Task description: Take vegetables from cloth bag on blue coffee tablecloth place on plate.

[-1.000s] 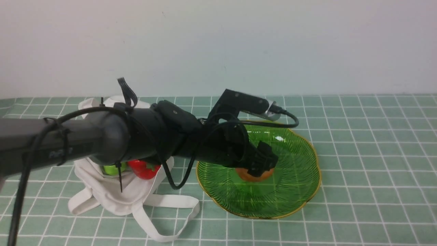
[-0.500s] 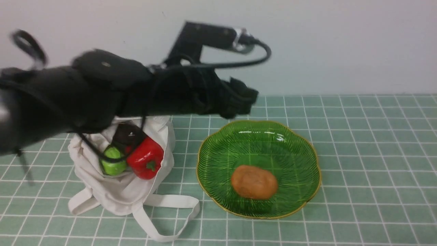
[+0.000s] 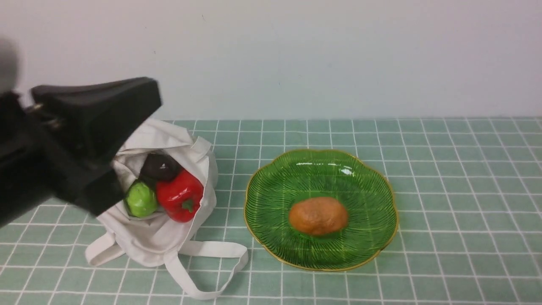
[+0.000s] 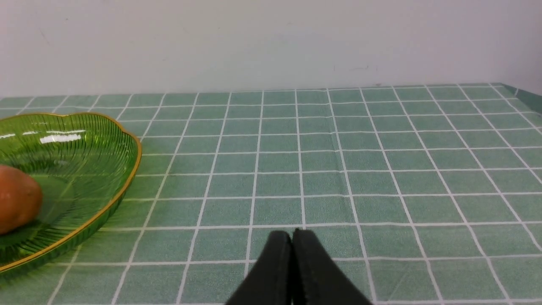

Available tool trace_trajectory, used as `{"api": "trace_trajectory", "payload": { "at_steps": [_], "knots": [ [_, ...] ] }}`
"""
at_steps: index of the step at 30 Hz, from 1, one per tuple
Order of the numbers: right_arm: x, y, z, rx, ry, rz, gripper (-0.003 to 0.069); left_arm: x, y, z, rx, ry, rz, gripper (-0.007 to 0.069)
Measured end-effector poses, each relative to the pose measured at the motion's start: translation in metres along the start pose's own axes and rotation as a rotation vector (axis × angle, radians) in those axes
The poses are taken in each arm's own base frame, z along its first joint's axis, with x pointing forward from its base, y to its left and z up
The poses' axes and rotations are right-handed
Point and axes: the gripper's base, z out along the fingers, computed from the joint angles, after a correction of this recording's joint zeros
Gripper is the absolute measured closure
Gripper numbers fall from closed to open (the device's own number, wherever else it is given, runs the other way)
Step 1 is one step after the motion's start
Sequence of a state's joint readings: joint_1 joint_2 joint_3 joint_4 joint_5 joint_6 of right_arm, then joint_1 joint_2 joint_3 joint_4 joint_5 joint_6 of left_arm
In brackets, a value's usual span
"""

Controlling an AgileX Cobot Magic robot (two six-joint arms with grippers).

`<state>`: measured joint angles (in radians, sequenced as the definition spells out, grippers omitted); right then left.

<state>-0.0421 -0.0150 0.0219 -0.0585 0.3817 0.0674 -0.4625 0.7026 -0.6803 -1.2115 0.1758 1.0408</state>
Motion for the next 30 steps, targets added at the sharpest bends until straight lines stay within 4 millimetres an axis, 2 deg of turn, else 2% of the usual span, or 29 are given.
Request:
{"api": "trace_trajectory", "payload": {
  "at_steps": [2,7,13,17,23,27,30],
  "knots": [
    [0.0,0.0,0.0,0.0,0.0,0.0,0.0669,-0.001,-0.005,-0.029,0.013,-0.085,-0.013,0.0632],
    [0.0,0.0,0.0,0.0,0.0,0.0,0.0669,-0.004,-0.013,-0.078,0.04,-0.243,0.025,0.0632],
    [0.0,0.0,0.0,0.0,0.0,0.0,0.0669,0.003,-0.018,-0.118,0.038,-0.385,0.139,0.0632],
    [0.0,0.0,0.0,0.0,0.0,0.0,0.0669,0.016,-0.015,-0.121,0.01,-0.394,0.158,0.0632],
    [0.0,0.0,0.0,0.0,0.0,0.0,0.0669,0.036,-0.006,-0.112,-0.035,-0.341,0.149,0.0632],
    [0.0,0.0,0.0,0.0,0.0,0.0,0.0669,0.049,-0.004,-0.107,-0.046,-0.275,0.21,0.0632],
    [0.0,0.0,0.0,0.0,0.0,0.0,0.0669,0.069,0.002,-0.102,-0.115,-0.172,0.23,0.0632]
  ]
}}
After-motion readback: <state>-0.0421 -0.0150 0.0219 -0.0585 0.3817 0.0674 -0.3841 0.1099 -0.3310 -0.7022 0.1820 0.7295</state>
